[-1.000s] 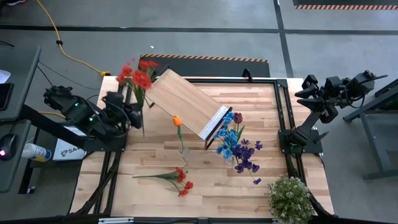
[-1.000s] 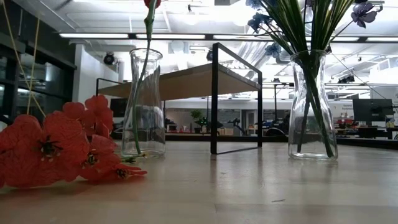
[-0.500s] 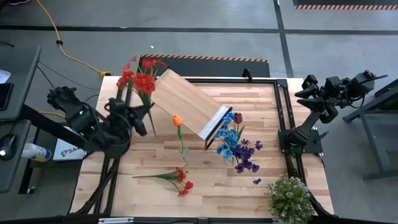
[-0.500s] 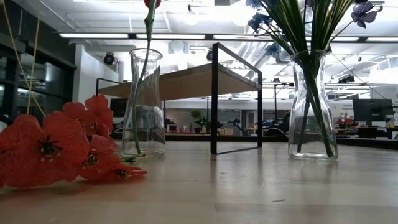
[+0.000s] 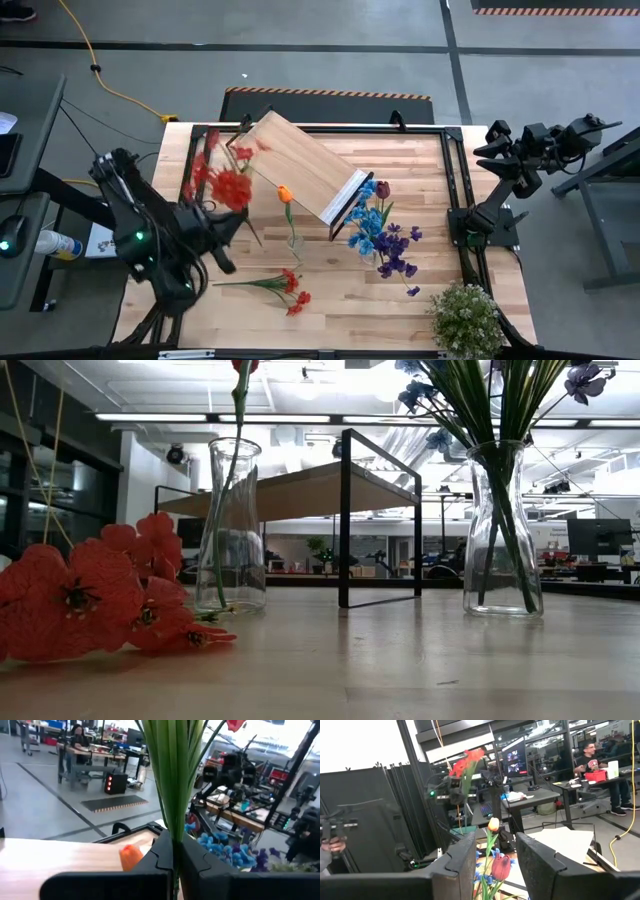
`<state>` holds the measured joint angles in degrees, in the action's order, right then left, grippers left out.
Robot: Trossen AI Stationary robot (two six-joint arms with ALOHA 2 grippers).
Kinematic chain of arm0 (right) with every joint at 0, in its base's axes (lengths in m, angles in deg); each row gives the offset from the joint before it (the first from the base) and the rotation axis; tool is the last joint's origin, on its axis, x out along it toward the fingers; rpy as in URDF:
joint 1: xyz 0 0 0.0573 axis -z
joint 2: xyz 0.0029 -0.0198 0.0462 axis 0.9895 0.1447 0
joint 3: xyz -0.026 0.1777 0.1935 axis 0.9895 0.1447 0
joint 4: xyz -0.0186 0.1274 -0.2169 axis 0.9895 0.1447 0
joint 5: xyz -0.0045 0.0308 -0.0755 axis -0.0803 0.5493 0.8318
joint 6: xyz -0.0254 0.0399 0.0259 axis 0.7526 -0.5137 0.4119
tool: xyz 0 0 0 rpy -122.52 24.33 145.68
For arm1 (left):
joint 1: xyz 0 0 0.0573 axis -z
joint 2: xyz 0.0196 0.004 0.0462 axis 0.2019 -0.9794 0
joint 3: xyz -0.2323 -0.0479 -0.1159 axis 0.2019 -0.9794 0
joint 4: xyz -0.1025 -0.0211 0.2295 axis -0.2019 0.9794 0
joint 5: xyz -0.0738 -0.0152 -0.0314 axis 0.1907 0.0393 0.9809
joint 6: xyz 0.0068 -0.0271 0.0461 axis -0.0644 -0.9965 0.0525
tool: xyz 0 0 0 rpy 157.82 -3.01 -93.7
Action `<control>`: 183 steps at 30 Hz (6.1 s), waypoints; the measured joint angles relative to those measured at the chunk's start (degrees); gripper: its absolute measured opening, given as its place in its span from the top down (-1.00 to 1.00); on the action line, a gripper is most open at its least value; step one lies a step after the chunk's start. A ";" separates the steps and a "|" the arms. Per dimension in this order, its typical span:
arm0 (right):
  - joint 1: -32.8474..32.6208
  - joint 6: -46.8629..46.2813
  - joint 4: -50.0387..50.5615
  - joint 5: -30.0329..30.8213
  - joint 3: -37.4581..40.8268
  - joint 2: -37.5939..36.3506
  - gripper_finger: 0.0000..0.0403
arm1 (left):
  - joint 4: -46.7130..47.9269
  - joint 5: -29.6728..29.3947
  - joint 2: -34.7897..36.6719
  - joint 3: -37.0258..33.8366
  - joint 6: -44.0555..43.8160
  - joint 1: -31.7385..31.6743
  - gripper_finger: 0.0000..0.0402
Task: Pick and place flowers into a vace then onto a shelf
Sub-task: Put the top red flowers into the left transparent vase, then put the red flowers into the left transparent vase
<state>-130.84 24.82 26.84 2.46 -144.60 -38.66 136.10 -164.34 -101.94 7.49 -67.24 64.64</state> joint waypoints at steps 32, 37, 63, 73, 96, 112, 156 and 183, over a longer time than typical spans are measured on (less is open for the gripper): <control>-0.01 -0.29 0.05 -0.37 0.01 0.00 0.36 | -2.51 -0.06 -16.91 -0.05 -11.93 -12.13 0.81; 0.00 -0.38 0.05 -0.39 0.00 0.00 0.35 | -2.27 -0.09 -18.20 -0.09 -11.82 -12.92 0.81; 0.01 -0.42 0.08 -0.39 0.01 0.00 0.35 | -4.78 2.25 -18.76 -7.91 -20.02 -12.98 0.80; 0.01 0.00 0.09 0.11 0.00 0.00 0.36 | -7.38 3.89 -18.78 -8.20 -19.32 -12.98 0.69; 0.01 0.02 0.10 0.28 0.00 0.00 0.35 | -8.71 7.26 -18.78 -8.20 -19.21 -12.98 0.67; 0.00 0.02 0.10 0.26 0.00 0.00 0.35 | -9.68 8.89 -18.78 -8.20 -19.23 -12.98 0.58; -0.01 2.10 0.10 0.07 0.00 0.00 0.35 | -5.16 26.82 -18.78 0.08 -10.92 -5.72 -0.44; -0.01 3.57 0.10 0.04 0.01 0.00 0.36 | -3.98 74.68 -18.76 5.31 -5.84 -5.33 -0.44</control>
<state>-130.85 28.39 26.94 2.50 -144.60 -38.66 132.13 -89.66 -120.71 12.80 -73.08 59.31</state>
